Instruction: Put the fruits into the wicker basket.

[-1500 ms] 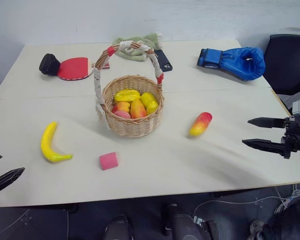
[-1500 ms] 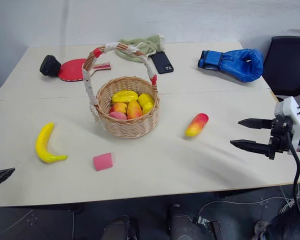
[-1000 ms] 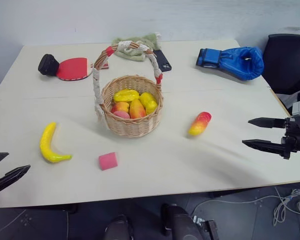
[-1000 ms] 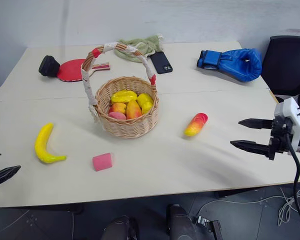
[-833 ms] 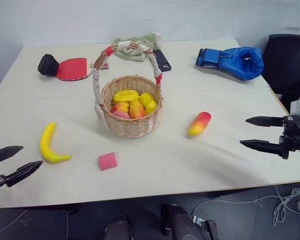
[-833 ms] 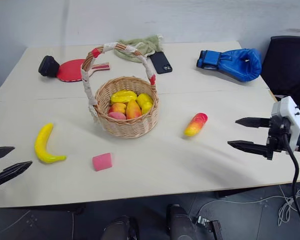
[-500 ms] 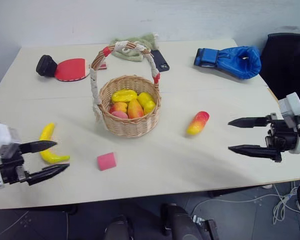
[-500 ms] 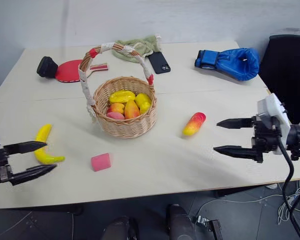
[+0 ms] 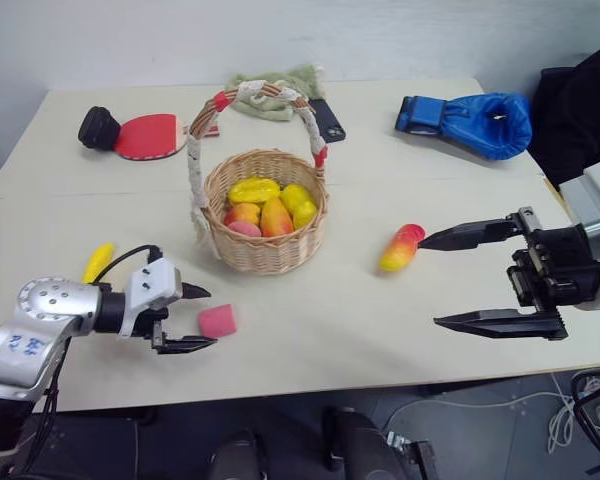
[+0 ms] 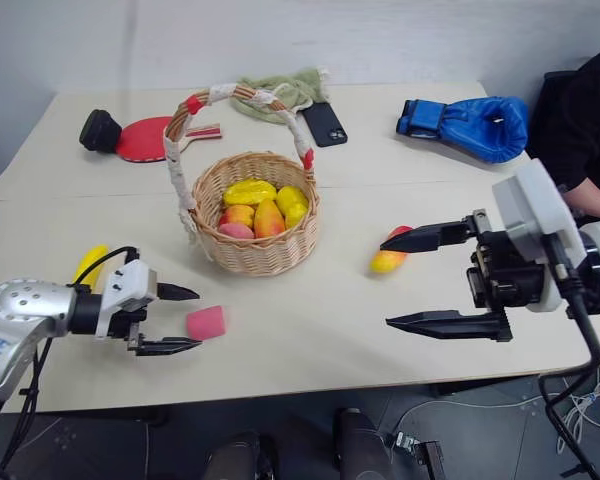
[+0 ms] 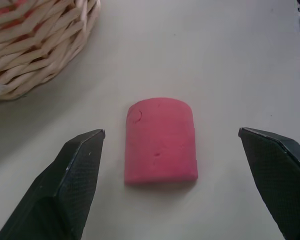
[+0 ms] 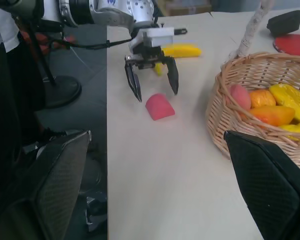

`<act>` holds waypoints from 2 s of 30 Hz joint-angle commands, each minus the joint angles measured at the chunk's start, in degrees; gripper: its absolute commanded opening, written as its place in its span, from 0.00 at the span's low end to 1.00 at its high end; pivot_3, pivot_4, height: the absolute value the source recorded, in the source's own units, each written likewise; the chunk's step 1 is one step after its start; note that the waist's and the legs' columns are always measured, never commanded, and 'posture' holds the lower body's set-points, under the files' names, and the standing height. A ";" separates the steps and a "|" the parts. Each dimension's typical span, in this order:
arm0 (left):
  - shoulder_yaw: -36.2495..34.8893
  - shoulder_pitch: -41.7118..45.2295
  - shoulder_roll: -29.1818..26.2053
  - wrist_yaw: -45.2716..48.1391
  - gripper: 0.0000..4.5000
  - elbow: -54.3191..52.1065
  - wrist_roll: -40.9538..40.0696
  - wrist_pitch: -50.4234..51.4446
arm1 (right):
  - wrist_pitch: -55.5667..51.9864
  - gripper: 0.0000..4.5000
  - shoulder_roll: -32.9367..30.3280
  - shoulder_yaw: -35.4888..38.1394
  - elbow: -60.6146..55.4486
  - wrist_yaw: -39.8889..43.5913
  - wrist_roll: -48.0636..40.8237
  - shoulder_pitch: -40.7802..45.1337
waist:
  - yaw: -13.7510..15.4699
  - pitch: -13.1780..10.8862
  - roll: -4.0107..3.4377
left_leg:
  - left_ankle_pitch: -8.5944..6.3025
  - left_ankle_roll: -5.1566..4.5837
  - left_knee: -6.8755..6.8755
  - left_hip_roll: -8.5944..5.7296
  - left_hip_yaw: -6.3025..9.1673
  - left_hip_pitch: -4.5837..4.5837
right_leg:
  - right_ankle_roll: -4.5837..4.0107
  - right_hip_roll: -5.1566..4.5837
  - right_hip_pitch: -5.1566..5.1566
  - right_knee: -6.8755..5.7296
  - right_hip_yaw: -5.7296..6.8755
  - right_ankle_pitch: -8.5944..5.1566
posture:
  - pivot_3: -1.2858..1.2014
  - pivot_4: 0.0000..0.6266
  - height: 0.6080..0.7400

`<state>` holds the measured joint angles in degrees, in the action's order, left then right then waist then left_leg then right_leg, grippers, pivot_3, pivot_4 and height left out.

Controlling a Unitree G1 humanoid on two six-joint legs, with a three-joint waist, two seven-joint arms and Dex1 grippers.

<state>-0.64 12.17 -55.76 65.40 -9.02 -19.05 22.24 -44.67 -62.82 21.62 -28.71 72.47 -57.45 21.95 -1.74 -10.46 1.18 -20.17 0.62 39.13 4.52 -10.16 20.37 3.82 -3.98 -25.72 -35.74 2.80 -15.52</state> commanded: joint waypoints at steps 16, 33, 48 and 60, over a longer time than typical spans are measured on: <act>9.23 6.27 4.64 1.73 0.44 10.94 10.39 -7.46 | 3.29 1.00 0.24 7.15 -1.00 -2.26 -0.75 -6.42 | 1.26 0.12 0.00 | 0.15 -0.69 0.09 -0.47 0.13 -0.18 | 0.27 -0.51 0.25 -0.22 -0.05 0.22 | 0.52 0.24 1.00; -51.83 -18.09 12.61 -33.29 0.32 -0.75 -3.96 29.83 | 4.84 1.00 7.49 -7.34 5.35 -7.89 1.58 8.84 | -0.37 0.01 0.21 | 0.22 -0.24 0.05 -0.02 0.25 -0.12 | 0.11 -0.47 0.15 -0.18 0.05 0.12 | 0.52 0.24 1.00; -47.86 -12.21 7.23 -45.15 0.87 7.85 0.50 33.80 | 3.88 1.00 13.02 -13.44 9.20 -9.21 4.41 18.07 | 0.06 0.11 0.41 | 0.05 0.03 0.03 0.26 0.07 0.03 | -0.14 -0.70 -0.03 -0.15 0.87 0.12 | 0.52 0.24 1.00; -47.78 3.93 8.88 -51.67 0.87 -15.95 -14.58 70.26 | 2.45 1.00 13.07 -11.92 7.41 -11.63 3.11 17.21 | 0.20 0.05 0.39 | 0.14 0.05 0.03 -0.06 0.02 -0.09 | -0.14 -0.55 0.03 -0.26 0.85 0.12 | 0.52 0.24 1.00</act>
<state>-50.21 15.72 -47.75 17.82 -25.16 -33.75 91.42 -42.01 -49.41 7.35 -19.43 61.45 -53.06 38.77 -1.54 -10.41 1.56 -20.02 0.70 39.16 4.46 -10.11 20.24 3.68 -4.54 -25.65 -36.00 3.64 -15.40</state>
